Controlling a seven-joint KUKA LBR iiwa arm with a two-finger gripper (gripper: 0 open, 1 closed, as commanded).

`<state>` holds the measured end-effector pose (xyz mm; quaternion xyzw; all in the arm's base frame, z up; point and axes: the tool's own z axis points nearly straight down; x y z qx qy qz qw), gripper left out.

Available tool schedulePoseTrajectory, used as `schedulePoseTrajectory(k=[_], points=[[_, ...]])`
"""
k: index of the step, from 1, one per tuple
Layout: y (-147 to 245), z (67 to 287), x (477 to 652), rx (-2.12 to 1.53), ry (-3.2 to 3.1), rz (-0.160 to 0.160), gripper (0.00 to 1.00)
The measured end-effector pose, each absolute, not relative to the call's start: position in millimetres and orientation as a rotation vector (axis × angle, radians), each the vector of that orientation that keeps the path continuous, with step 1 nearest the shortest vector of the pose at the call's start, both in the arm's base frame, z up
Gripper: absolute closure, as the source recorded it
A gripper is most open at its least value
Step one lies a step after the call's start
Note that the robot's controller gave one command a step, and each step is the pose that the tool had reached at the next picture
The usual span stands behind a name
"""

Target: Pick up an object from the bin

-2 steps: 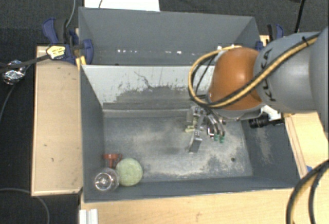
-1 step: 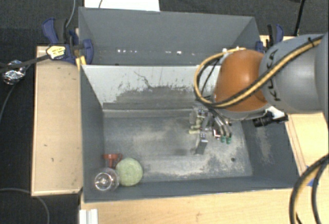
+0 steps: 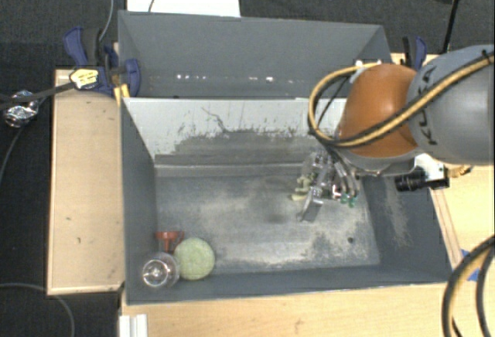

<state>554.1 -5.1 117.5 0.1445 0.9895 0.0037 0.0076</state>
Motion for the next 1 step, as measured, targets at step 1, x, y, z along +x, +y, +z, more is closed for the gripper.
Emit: schedulePoseTrajectory(k=[1], points=[[-25.2, 105.6, 570.3, 0.13, 3.114, 0.012, 1.0]])
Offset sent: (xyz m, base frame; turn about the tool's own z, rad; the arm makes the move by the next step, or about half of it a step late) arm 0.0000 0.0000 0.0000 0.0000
